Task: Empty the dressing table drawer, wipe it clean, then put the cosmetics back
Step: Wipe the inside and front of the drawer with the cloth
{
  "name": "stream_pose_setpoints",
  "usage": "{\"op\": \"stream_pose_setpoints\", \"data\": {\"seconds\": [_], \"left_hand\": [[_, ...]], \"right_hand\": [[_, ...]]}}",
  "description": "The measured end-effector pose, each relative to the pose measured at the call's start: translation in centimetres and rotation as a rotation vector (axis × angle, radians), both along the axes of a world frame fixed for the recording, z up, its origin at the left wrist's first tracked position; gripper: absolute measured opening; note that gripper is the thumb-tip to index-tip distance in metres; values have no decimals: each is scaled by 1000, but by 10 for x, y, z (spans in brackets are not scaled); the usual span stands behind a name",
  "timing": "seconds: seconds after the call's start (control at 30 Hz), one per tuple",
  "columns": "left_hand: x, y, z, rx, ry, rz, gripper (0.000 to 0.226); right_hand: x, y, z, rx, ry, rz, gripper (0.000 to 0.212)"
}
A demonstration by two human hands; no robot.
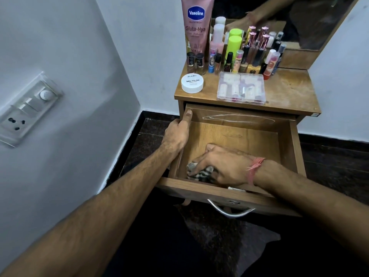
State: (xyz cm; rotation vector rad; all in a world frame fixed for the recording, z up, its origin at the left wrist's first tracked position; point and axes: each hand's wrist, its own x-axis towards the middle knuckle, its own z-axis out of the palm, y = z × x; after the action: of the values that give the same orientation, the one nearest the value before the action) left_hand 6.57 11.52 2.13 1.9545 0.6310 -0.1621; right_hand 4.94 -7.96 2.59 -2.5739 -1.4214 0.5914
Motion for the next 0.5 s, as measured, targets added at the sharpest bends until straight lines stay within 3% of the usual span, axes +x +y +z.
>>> {"op": "stream_pose_setpoints", "data": {"seconds": [0.13,0.27,0.43,0.5], "left_hand": [[1,0,1,-14,-12,2,87],[1,-1,2,-15,-8,2,85],[1,-2,-2,15,-3,-6,86],[2,-1,-3,20,1,-5,87]], "right_hand": [[24,-29,27,-61,-52,-130,58],[24,-14,17,-3,-158,-277,62],[-9,-6,17,-1,237,-96,64],[-5,-17,24,-19,267,-64,57]]}}
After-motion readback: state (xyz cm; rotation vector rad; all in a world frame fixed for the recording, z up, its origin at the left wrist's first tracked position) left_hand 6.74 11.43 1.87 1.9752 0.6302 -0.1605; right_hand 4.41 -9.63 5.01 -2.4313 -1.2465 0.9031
